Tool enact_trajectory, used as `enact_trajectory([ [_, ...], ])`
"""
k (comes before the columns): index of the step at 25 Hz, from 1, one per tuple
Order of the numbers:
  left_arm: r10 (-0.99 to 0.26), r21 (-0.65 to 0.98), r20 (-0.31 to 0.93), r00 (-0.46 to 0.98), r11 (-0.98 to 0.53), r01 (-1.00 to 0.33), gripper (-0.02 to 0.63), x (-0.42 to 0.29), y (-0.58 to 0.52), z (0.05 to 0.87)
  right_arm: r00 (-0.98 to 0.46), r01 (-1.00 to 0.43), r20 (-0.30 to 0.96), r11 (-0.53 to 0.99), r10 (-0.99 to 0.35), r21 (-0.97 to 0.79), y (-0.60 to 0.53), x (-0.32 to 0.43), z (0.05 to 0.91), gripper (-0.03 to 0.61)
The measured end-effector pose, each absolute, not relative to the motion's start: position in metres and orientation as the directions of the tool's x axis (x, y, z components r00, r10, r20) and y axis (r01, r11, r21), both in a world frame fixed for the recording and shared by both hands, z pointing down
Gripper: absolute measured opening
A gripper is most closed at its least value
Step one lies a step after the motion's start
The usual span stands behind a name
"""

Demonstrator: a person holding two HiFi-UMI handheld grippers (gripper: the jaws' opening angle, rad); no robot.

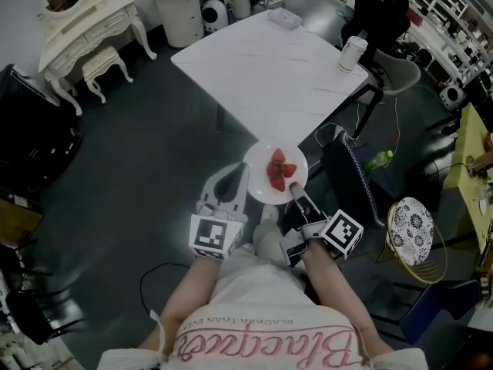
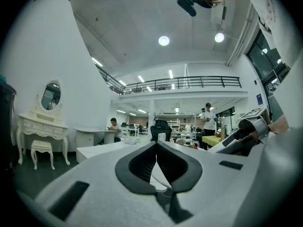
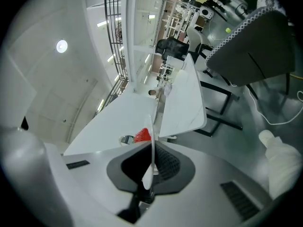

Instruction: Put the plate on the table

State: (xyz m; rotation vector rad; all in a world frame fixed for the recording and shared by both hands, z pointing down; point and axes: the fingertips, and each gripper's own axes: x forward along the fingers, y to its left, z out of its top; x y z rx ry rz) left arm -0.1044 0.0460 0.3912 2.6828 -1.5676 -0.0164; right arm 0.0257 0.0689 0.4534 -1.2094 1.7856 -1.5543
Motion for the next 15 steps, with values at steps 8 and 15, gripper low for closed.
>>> enact_trajectory([
  [8,-0.877,0.026,0.013,0.480,-0.479,-0.877,0.005,-0.105,-0.001,0.395,-0.504,-0.291,0.161,-0.009,-0.849,-0.957,0.009,0.027,0.453,0.011],
  [15,-0.886,0.013,0.018,0.463,-0.463,-0.886,0.005,-0.095,-0.064,0.393,-0.502,-0.284,0.150,-0.001,-0.852,-0.959,-0.063,0.043,0.450,0.011],
])
